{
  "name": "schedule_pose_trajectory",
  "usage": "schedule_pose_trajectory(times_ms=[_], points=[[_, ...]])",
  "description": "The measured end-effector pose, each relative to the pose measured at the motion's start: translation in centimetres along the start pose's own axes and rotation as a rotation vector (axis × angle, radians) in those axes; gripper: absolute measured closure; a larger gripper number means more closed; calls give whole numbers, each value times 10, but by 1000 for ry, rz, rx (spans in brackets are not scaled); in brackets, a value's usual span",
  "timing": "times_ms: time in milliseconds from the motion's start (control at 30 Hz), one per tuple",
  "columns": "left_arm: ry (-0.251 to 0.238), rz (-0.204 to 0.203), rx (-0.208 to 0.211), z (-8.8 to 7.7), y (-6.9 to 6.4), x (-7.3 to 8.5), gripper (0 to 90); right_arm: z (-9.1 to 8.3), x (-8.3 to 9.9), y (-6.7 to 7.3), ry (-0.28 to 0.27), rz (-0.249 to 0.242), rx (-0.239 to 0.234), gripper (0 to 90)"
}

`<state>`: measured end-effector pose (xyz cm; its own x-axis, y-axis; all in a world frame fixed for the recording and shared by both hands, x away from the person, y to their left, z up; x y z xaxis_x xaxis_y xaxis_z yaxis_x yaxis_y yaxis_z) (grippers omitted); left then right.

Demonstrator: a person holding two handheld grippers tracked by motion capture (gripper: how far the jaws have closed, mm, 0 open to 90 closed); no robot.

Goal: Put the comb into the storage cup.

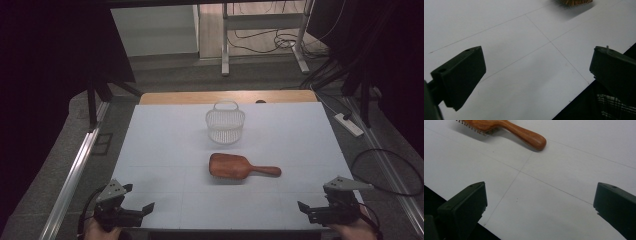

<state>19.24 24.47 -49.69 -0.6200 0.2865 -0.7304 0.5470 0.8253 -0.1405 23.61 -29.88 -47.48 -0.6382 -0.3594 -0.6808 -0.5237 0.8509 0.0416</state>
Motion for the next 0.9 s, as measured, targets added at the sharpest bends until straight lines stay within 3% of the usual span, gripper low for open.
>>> schedule_pose_trajectory(times_ms=[167,467,667,900], points=[[-5,-12,5,-1,1,1,4,2,-2,0,10,17,-48,0],[-1,-18,4,-1,1,1,5,4,-7,1,-8,8,-61,0],[0,-22,3,-2,2,2,6,8,-11,3,3,-37,-98,0],[4,-24,6,-2,2,2,7,11,-18,4,-4,-38,-111,0]])
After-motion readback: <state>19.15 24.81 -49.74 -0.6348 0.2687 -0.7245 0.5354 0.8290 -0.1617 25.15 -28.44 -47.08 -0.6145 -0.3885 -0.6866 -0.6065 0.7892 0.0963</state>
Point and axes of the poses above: each handheld gripper's, and its own axes: z roughly forward along the jaws, x roughly out of its underside, y roughly to its left, the point moved 3 cm from there along z, roughly forward along the jaws
